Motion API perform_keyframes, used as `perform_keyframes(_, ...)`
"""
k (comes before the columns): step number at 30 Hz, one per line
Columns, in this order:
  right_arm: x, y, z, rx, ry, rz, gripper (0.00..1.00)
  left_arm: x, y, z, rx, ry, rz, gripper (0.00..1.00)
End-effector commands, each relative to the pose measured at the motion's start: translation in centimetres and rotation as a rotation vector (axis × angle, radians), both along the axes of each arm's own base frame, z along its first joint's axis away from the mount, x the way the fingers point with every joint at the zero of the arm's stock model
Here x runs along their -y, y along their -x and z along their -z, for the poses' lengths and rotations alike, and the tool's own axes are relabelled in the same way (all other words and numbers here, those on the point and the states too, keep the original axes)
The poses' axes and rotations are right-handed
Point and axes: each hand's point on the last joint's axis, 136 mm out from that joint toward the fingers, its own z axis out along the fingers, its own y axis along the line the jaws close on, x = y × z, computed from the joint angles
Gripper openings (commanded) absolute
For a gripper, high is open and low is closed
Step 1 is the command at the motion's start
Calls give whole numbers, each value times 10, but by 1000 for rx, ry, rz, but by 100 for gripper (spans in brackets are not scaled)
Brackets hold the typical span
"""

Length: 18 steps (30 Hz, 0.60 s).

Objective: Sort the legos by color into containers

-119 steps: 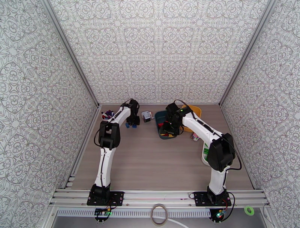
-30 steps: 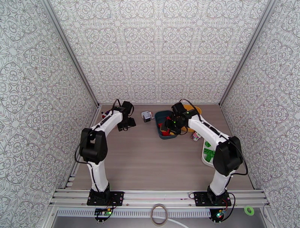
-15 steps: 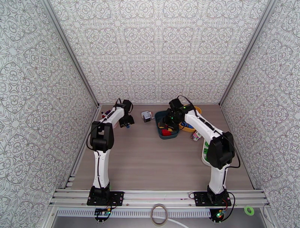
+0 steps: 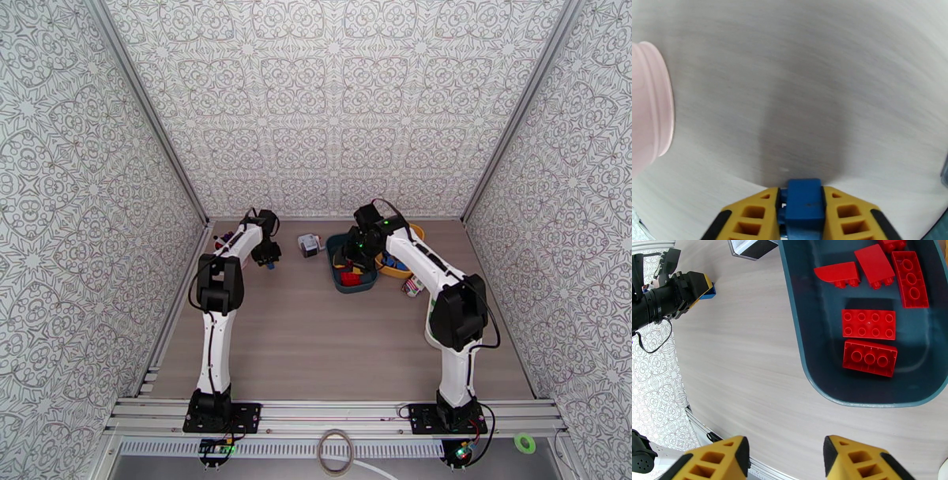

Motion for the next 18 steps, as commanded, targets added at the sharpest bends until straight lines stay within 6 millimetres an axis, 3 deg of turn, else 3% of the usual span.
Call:
perform_keyframes(1,20,0,-11,23,4,39,54,29,7,-39,59,61,44,19)
perform_keyframes(4,40,0,-16,39,-4,85,53,53,16,-60,98,121,68,12)
perform_keyframes(9,79,8,-22,63,-15,173,53,106,32,-109,197,298,110,11)
perform_keyframes(14,126,23,-17,64,-44,301,53,207,43,-156,291,591,226,13)
perform_keyframes(18,156,38,-15,66,-75,387,53,289,50,-174,298,746,335,13)
